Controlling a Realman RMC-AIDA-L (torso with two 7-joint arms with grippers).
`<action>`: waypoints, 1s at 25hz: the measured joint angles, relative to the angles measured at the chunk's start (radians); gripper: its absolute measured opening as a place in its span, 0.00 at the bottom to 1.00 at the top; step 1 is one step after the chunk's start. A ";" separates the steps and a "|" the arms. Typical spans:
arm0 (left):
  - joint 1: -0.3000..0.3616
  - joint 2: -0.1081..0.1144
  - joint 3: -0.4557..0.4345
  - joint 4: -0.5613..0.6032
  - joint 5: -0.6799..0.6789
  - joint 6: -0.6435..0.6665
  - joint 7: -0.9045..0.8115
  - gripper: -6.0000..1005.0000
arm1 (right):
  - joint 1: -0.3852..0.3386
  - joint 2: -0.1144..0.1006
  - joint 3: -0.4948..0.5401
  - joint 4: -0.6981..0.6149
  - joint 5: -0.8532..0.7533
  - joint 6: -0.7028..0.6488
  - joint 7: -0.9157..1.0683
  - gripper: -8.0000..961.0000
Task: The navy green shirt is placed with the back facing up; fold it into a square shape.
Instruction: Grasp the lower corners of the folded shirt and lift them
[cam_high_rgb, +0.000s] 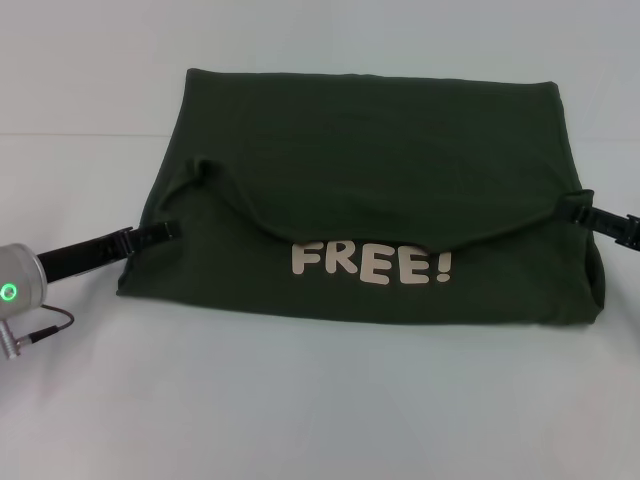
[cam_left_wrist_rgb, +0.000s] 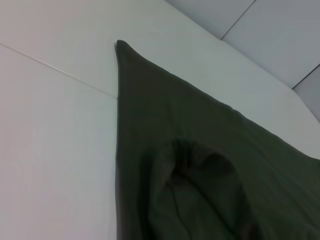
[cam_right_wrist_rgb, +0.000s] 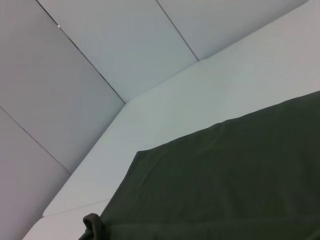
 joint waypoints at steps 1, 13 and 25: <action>0.002 -0.001 0.004 0.000 0.000 0.000 0.000 0.89 | 0.001 0.000 0.000 0.000 0.000 0.000 0.000 0.98; 0.010 -0.005 0.010 -0.010 0.000 -0.031 0.010 0.89 | 0.011 0.002 -0.001 0.001 0.001 0.007 -0.001 0.98; 0.013 -0.010 0.021 -0.012 0.048 -0.012 -0.008 0.89 | 0.012 0.004 -0.004 0.001 0.000 0.015 -0.001 0.98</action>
